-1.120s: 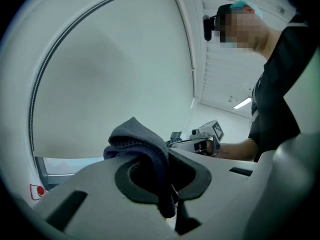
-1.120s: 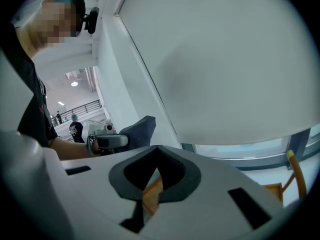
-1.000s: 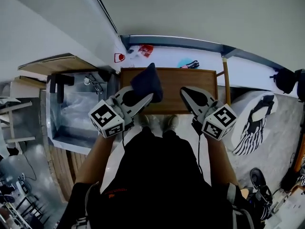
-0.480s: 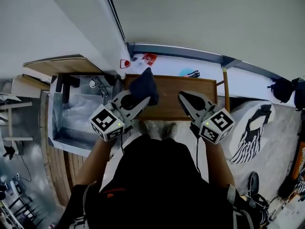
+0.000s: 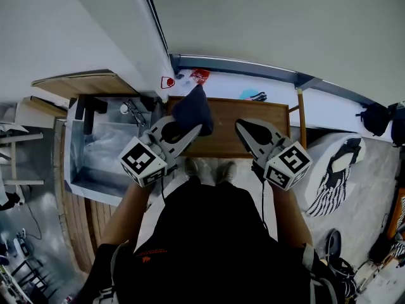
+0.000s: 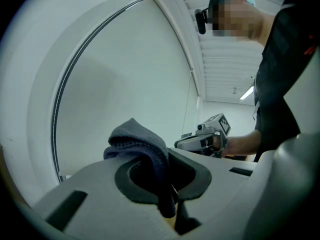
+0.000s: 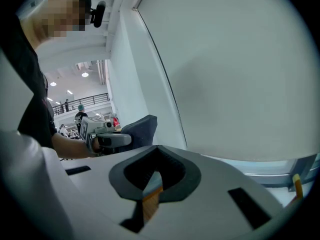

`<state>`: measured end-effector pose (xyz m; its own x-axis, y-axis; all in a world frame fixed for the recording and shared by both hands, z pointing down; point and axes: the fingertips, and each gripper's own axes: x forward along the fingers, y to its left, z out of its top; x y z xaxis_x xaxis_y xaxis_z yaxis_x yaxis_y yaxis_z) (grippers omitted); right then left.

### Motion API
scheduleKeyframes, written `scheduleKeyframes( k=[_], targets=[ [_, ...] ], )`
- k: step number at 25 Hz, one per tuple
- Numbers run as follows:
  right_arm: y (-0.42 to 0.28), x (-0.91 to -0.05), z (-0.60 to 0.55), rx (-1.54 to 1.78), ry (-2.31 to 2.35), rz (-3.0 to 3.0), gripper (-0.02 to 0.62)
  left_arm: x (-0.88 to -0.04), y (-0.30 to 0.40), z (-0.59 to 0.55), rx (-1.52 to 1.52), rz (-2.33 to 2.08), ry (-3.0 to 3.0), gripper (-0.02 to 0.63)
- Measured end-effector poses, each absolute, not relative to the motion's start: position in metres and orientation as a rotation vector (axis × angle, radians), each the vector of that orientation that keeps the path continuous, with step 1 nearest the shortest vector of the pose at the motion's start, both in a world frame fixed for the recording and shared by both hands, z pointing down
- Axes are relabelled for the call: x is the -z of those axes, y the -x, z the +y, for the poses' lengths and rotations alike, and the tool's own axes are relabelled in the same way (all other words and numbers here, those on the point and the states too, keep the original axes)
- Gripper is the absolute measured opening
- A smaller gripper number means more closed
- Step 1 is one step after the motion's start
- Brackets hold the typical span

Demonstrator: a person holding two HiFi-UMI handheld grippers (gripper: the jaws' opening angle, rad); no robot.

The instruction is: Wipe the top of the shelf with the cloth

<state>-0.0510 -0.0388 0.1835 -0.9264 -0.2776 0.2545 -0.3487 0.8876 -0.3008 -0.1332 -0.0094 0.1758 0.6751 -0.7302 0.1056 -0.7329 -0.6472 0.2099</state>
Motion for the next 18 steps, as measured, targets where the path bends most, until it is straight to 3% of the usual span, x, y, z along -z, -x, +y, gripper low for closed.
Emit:
scheduleKeyframes(
  k=[18],
  targets=[
    [0.0541,-0.1864,-0.0359,-0.497,-0.48,-2.842,0.005,-0.1803,0.1338,-0.0104,-0.01,-1.184,-2.658,0.049]
  ],
)
